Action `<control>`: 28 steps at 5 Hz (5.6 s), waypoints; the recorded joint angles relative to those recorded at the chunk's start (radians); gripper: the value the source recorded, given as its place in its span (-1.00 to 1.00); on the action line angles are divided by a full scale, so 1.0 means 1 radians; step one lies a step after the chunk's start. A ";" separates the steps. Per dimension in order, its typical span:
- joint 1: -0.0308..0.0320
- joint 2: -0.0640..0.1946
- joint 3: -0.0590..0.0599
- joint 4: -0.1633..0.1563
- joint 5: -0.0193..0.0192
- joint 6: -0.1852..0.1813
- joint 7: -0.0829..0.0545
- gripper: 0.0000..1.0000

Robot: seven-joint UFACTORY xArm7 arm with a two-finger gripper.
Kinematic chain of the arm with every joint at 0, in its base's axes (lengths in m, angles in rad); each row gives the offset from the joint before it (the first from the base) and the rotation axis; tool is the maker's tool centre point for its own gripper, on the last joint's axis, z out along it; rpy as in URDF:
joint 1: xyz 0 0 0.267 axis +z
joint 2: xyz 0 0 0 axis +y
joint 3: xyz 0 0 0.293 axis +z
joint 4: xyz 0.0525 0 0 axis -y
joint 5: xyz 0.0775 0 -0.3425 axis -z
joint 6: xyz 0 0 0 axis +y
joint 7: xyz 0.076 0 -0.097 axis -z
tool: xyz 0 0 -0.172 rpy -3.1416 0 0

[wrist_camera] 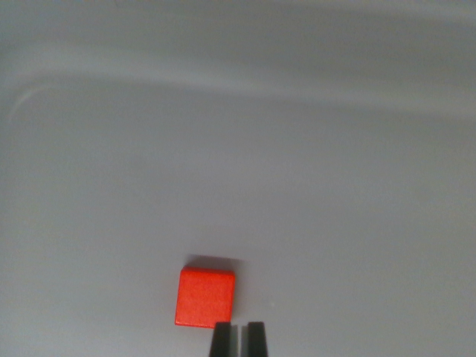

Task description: Reach red block

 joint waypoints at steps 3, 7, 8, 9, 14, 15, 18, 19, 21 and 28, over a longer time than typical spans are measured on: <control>0.0021 0.033 0.003 -0.068 0.0008 -0.091 0.001 -1.00; 0.0044 0.068 0.006 -0.138 0.0016 -0.186 0.003 -1.00; 0.0044 0.068 0.006 -0.138 0.0016 -0.186 0.003 -1.00; 0.0054 0.085 0.008 -0.172 0.0020 -0.232 0.004 -1.00; 0.0075 0.116 0.011 -0.236 0.0027 -0.318 0.005 -1.00; 0.0084 0.132 0.012 -0.267 0.0031 -0.360 0.006 -1.00; 0.0093 0.146 0.013 -0.296 0.0034 -0.398 0.006 -1.00; 0.0101 0.158 0.014 -0.320 0.0037 -0.432 0.007 -1.00; 0.0109 0.169 0.015 -0.344 0.0039 -0.463 0.007 -1.00; 0.0124 0.194 0.018 -0.394 0.0045 -0.531 0.008 -1.00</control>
